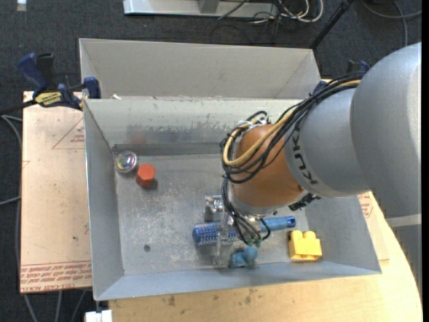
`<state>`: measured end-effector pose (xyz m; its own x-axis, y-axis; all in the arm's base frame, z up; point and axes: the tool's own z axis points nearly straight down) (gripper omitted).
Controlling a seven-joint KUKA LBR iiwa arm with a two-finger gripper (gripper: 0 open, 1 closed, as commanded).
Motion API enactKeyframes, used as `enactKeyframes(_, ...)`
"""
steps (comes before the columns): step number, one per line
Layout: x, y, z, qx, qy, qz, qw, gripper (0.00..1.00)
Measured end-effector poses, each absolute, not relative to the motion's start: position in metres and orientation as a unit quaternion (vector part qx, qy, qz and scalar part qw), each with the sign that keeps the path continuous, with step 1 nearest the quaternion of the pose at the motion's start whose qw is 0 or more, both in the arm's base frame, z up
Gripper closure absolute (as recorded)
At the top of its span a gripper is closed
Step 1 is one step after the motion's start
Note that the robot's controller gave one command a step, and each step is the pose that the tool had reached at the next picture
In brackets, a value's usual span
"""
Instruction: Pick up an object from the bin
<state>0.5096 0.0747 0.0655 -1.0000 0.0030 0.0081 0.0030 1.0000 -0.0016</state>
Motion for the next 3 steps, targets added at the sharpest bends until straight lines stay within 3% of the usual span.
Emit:
enactKeyframes(1,0.512,0.077,0.069,-0.001,-1.000,-0.001,0.000,1.00)
enactKeyframes(2,0.513,0.094,0.191,0.009,-1.000,-0.001,-0.003,1.00)
enactKeyframes(3,0.514,0.074,0.366,0.037,-0.999,-0.001,-0.005,1.00)
